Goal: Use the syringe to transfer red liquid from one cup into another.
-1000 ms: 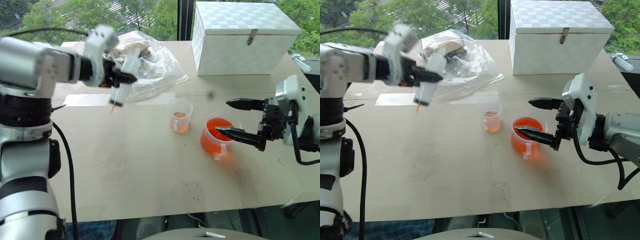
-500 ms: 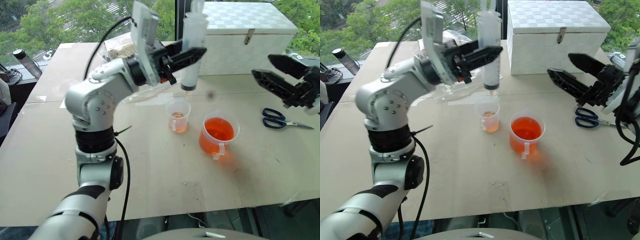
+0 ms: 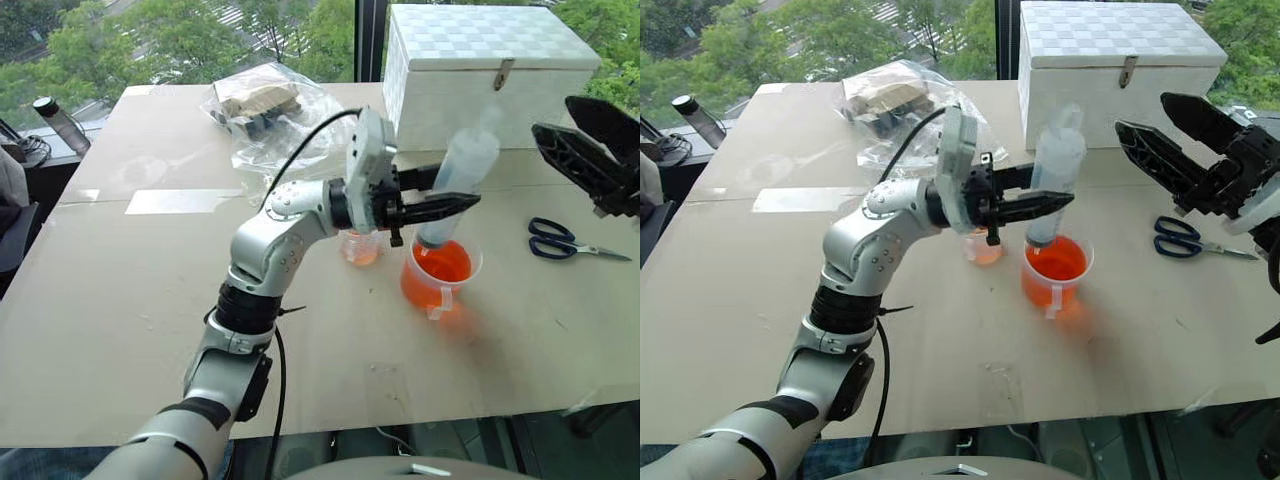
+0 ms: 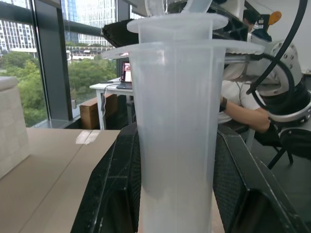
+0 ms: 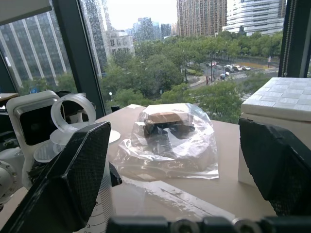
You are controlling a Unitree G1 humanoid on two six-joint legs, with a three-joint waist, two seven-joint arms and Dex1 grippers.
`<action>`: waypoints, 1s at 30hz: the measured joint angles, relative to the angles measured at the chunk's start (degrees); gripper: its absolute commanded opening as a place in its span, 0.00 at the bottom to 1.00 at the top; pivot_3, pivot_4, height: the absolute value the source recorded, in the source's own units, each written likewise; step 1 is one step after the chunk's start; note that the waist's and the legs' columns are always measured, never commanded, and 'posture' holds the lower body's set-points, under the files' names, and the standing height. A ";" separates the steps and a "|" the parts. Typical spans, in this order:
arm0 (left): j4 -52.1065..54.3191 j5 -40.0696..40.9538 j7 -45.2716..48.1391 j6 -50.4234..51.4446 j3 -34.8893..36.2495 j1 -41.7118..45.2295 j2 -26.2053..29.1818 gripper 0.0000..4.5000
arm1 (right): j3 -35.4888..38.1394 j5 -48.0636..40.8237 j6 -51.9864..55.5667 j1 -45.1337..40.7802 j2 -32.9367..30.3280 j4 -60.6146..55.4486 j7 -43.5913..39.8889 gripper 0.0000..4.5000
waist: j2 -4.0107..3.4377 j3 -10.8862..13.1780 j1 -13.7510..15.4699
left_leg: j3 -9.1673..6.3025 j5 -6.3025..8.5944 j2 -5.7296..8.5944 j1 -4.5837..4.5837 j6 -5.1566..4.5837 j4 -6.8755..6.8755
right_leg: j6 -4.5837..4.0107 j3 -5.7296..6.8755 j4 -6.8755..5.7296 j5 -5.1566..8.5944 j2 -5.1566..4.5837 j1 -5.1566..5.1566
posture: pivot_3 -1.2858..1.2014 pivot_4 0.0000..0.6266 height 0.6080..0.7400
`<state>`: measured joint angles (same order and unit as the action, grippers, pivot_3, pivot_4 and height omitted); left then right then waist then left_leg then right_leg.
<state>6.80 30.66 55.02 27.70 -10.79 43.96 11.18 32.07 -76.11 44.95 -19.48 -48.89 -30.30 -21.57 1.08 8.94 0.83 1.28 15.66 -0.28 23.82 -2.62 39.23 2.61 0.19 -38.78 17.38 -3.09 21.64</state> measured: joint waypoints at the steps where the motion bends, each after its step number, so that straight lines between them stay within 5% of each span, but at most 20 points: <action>1: -1.05 -1.55 -0.15 -1.79 -0.88 0.00 -0.34 0.30 | -0.03 -0.93 0.21 -0.02 -0.47 -0.05 0.59 1.00 | -0.01 -0.01 0.01 | 0.00 0.00 0.00 -0.01 0.00 0.00 | 0.00 0.00 0.01 0.00 0.00 -0.03 | 0.52 0.24 1.00; 10: -6.90 -5.90 -1.86 -6.94 -3.20 0.01 -5.35 0.30 | -1.68 -4.88 1.98 -0.33 -3.78 -0.09 2.53 1.00 | -0.01 0.00 -0.13 | -0.01 0.01 -0.01 0.00 -0.01 -0.01 | 0.00 0.01 0.02 0.00 0.01 -0.02 | 0.52 0.24 1.00; 30: -8.45 -7.99 -1.65 -8.17 -3.25 -1.40 -6.25 0.30 | -5.25 0.20 2.43 0.95 -4.80 -0.20 0.40 1.00 | -0.01 0.00 -0.04 | -0.02 0.01 -0.01 0.01 -0.01 -0.01 | 0.00 0.02 0.04 0.00 0.01 -0.02 | 0.52 0.24 1.00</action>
<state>-1.65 22.67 53.37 19.53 -14.04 42.56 4.93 26.82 -75.91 47.37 -18.53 -53.69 -30.50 -21.17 1.07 8.93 0.79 1.25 15.67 -0.28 23.83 -2.63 39.22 2.61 0.22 -38.74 17.38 -3.09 21.62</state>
